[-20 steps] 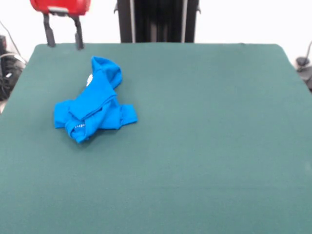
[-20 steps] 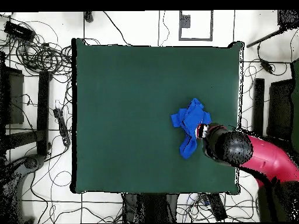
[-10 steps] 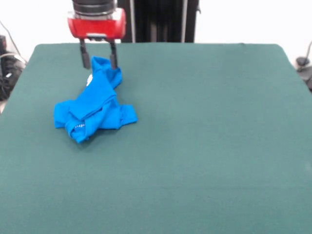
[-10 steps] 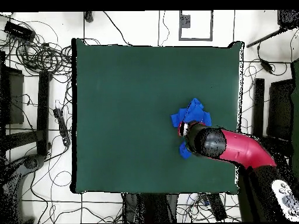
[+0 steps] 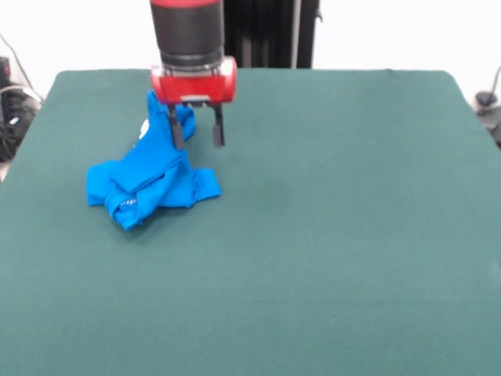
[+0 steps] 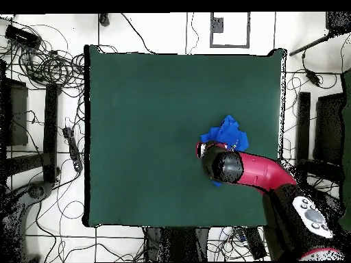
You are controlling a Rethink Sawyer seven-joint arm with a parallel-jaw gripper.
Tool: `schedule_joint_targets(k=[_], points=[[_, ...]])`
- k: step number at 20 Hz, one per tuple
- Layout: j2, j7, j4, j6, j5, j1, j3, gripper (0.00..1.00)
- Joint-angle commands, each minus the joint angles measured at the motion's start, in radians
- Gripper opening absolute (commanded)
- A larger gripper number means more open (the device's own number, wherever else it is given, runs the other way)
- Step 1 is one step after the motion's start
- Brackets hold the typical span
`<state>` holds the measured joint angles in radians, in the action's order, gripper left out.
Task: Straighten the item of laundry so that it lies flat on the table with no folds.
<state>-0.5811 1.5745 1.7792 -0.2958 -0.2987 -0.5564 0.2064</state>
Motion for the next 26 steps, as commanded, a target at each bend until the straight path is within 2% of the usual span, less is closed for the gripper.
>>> schedule_joint_targets(k=[1,4,9,18,26], points=[[0.155,0.123,-0.042,0.124,-0.054,0.026,-0.020,1.00],[0.171,0.106,-0.044,0.146,-0.058,0.009,-0.024,1.00],[0.130,0.081,-0.005,0.136,-0.074,-0.034,-0.022,1.00],[-0.014,0.021,0.064,0.033,-0.095,-0.138,0.023,1.00],[-0.142,-0.091,0.094,-0.098,-0.100,-0.267,0.088,1.00]])
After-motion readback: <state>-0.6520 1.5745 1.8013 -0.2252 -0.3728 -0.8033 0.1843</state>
